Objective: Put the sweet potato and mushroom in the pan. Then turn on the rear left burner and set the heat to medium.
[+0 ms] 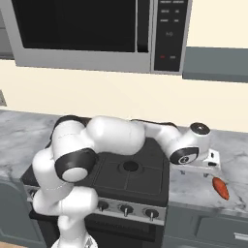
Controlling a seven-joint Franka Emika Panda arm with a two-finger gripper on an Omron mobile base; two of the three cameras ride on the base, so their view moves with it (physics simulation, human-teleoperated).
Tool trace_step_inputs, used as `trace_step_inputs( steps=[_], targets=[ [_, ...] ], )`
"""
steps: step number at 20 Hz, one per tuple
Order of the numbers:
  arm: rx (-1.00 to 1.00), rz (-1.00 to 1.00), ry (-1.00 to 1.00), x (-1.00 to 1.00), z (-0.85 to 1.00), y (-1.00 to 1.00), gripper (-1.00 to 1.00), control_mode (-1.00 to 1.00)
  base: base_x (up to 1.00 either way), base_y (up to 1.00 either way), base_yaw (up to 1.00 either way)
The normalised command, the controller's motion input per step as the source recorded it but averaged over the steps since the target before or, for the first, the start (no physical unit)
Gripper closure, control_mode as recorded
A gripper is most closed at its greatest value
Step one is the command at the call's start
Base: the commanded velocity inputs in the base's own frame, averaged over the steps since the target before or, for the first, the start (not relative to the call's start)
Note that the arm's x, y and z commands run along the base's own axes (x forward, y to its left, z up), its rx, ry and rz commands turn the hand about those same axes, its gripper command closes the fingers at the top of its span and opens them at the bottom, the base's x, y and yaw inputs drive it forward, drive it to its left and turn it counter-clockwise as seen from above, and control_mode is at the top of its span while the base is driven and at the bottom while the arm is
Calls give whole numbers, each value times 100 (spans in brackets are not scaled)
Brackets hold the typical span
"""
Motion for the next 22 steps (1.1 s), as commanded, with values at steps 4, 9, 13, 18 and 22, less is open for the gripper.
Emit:
trace_step_inputs(
  steps=[4, 9, 13, 18, 22],
  targets=[
    [0, 0, 0, 2, -16, -38, -100, -100, 0, 0, 0],
    [0, 0, 2, 16, -16, -34, -100, -100, 0, 0, 0],
    [2, 0, 0, 9, 1, -36, -100, -100, 0, 0, 0],
    [3, 0, 0, 0, 13, -19, -100, -100, 0, 0, 0],
    [3, 0, 0, 0, 35, -12, -100, -100, 0, 0, 0]
  ],
)
